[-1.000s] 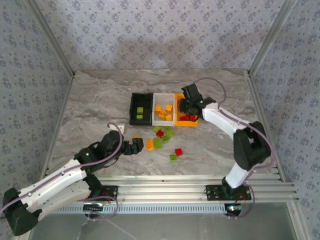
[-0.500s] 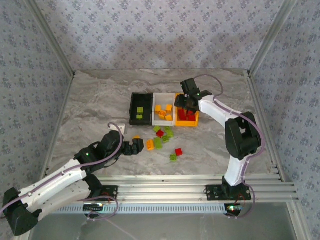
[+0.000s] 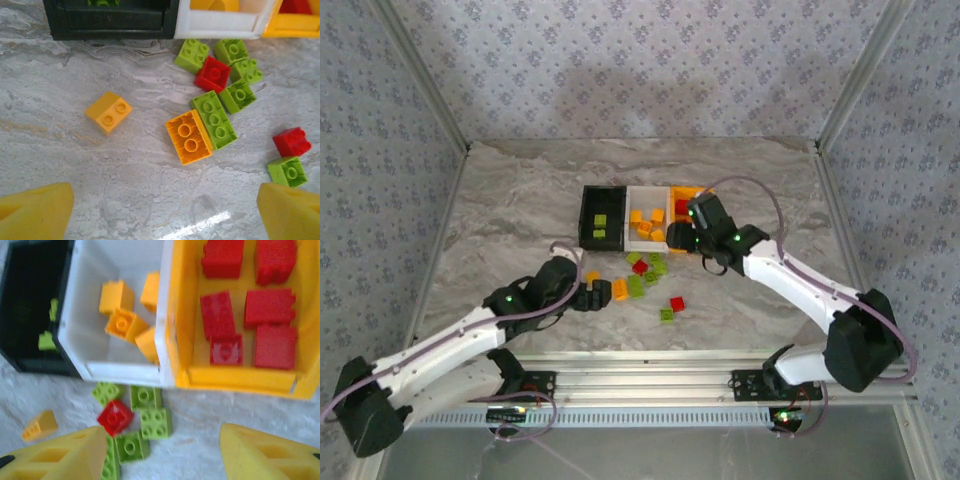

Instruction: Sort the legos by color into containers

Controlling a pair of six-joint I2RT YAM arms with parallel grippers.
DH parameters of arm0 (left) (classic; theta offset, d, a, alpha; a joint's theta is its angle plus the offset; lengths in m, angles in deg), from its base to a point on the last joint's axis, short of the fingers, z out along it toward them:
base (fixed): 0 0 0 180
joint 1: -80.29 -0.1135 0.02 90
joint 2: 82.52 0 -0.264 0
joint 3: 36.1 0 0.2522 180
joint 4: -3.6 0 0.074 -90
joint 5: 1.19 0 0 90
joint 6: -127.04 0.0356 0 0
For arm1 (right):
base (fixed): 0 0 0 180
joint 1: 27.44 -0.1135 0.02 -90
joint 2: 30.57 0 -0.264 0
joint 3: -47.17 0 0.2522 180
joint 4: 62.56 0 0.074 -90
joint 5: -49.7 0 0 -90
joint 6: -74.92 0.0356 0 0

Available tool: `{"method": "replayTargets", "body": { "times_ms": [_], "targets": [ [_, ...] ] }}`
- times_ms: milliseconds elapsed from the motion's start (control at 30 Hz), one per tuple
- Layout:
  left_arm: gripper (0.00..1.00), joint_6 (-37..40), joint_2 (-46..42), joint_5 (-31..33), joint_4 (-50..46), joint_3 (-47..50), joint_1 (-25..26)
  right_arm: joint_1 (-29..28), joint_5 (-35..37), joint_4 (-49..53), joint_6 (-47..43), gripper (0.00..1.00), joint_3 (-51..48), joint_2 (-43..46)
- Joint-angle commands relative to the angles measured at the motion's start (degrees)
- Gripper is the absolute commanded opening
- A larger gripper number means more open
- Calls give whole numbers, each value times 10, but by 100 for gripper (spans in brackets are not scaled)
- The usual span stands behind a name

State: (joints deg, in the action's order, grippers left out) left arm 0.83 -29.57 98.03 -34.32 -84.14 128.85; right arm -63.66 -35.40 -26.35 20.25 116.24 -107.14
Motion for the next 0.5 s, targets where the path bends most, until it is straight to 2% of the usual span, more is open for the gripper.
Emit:
{"method": "replayTargets", "body": {
  "times_ms": [0, 100, 233, 467],
  "targets": [
    [94, 22, 60, 24, 4, -32, -8, -18, 21, 1, 18, 63, -45, 28],
    [94, 21, 121, 15, 33, -29, -44, -23, 20, -8, 30, 63, -73, 46],
    [89, 16, 181, -29, 109, -17, -87, -25, 26, -13, 33, 63, -90, 60],
    [82, 3, 271, -65, 171, -32, -137, -25, 39, -7, 25, 63, -101, 86]
  ]
}}
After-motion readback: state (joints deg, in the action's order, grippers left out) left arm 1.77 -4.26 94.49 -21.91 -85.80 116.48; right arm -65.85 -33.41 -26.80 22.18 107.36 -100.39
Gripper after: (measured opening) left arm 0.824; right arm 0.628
